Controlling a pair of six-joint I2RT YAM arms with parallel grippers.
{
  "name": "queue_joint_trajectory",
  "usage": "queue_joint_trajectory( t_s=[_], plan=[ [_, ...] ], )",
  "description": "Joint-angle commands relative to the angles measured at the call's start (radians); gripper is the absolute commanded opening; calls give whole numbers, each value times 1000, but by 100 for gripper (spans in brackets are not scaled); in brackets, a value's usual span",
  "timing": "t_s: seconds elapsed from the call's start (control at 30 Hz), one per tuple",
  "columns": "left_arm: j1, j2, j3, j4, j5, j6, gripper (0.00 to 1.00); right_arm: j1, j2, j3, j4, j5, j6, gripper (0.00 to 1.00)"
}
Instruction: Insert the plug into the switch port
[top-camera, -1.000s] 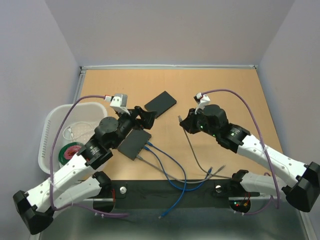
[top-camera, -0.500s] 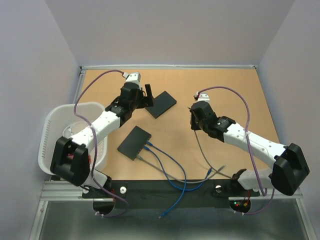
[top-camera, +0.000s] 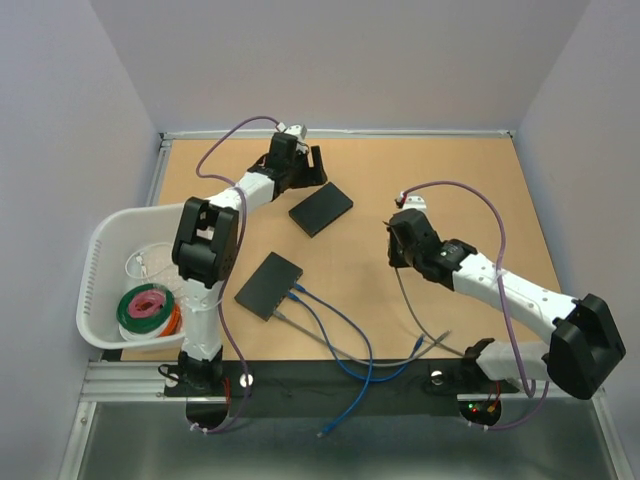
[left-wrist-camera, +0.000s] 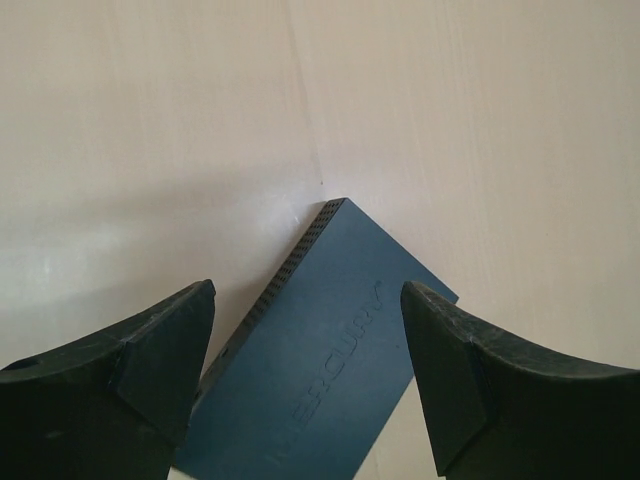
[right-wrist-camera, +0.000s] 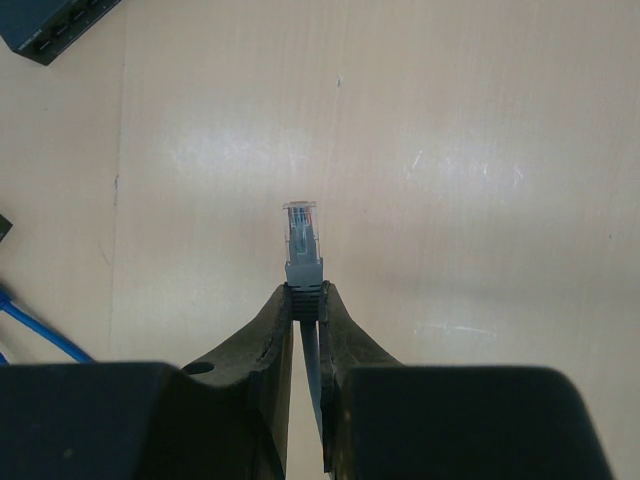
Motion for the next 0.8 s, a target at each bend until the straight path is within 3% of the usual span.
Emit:
queue_joint_trajectory(
  t_s=[0.0,0.23,0.5,0.77],
  plan=[
    [6,39,104,5,96,26,86,-4,-69,-30,9,-29,29,0],
    [6,114,98,26,194,10,78,-2,-103,-75,7,-40,44,0],
    [-23,42,-156,163,246,-40,71,-2,-121,-81,7,-54,58,1],
    [-95,-32,-307,256,235,-82,70,-2,-161,-93,7,-97,82,0]
  ],
)
